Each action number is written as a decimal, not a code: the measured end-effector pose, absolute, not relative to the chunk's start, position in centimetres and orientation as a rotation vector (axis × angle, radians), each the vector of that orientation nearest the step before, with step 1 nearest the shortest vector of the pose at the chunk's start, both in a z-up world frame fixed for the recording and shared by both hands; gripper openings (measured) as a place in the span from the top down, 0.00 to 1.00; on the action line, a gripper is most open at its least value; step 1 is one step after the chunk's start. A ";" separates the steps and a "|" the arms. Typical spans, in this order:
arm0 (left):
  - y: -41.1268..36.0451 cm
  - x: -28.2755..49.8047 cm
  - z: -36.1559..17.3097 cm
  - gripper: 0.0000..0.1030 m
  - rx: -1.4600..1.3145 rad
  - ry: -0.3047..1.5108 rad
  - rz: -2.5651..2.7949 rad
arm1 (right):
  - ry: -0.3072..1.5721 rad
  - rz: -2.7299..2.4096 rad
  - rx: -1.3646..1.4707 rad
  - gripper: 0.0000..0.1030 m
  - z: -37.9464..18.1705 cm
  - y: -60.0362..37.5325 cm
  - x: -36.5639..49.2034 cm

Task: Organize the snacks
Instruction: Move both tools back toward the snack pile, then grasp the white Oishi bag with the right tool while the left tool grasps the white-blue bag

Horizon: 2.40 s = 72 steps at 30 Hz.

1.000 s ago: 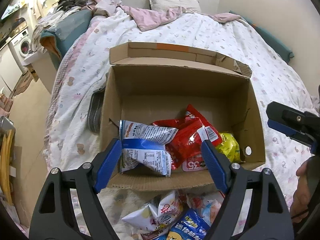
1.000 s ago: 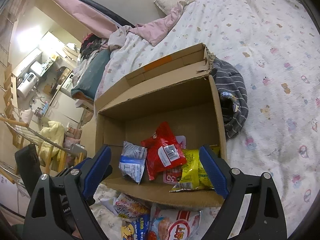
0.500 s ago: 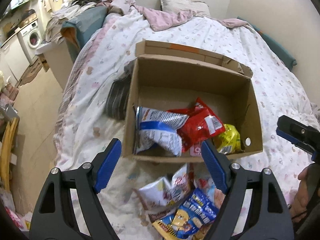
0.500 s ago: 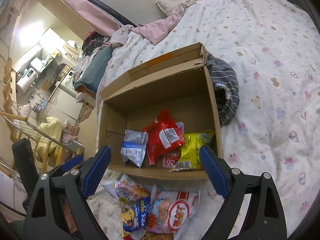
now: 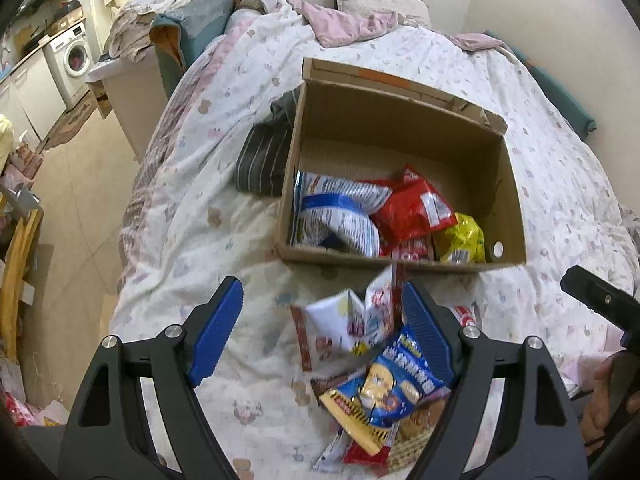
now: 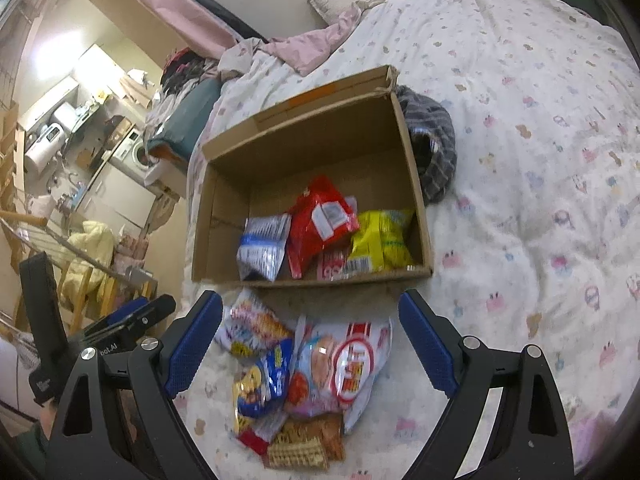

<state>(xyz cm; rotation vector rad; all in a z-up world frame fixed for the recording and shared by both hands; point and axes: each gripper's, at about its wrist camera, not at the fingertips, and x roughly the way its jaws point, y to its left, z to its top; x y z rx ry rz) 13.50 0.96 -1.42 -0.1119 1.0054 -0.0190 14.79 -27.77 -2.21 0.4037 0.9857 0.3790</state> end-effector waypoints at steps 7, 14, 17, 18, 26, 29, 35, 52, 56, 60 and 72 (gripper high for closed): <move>1.8 12.0 -2.6 0.23 -0.110 1.032 -0.020 | 1.026 0.368 0.339 0.11 -3.5 -27.5 12.8; 3.2 11.6 -3.7 0.23 -0.118 1.061 0.030 | 1.083 0.382 0.409 0.11 -5.3 -28.6 12.1; 4.2 11.8 -4.5 0.23 -0.161 1.097 0.056 | 1.089 0.381 0.404 0.11 -5.6 -28.6 12.0; 4.4 11.9 -4.7 0.23 -0.171 1.110 0.064 | 1.092 0.379 0.402 0.11 -5.7 -28.6 12.0; 3.9 12.5 -8.6 0.23 -0.224 1.270 0.041 | 1.102 0.377 0.428 0.11 -5.9 -28.4 12.5; 3.0 13.2 -8.4 0.23 -0.211 1.252 0.019 | 1.103 0.382 0.434 0.11 -5.9 -28.2 12.7; 0.2 16.4 -10.6 0.23 -0.195 1.295 -0.034 | 1.115 0.384 0.434 0.11 -6.2 -28.2 13.2; -3.1 18.2 -11.7 0.54 -0.124 1.304 -0.094 | 1.161 0.351 0.486 0.11 -7.7 -29.9 14.4; -2.5 17.0 -10.3 0.62 -0.118 1.274 -0.092 | 1.199 0.373 0.529 0.11 -8.4 -29.4 14.7; -1.0 15.8 -8.2 0.63 -0.150 1.226 -0.096 | 1.270 0.372 0.598 0.11 -10.1 -29.0 15.0; 2.5 13.8 -6.3 0.63 -0.196 1.169 -0.053 | 1.462 0.291 0.534 0.33 -15.4 -25.1 17.0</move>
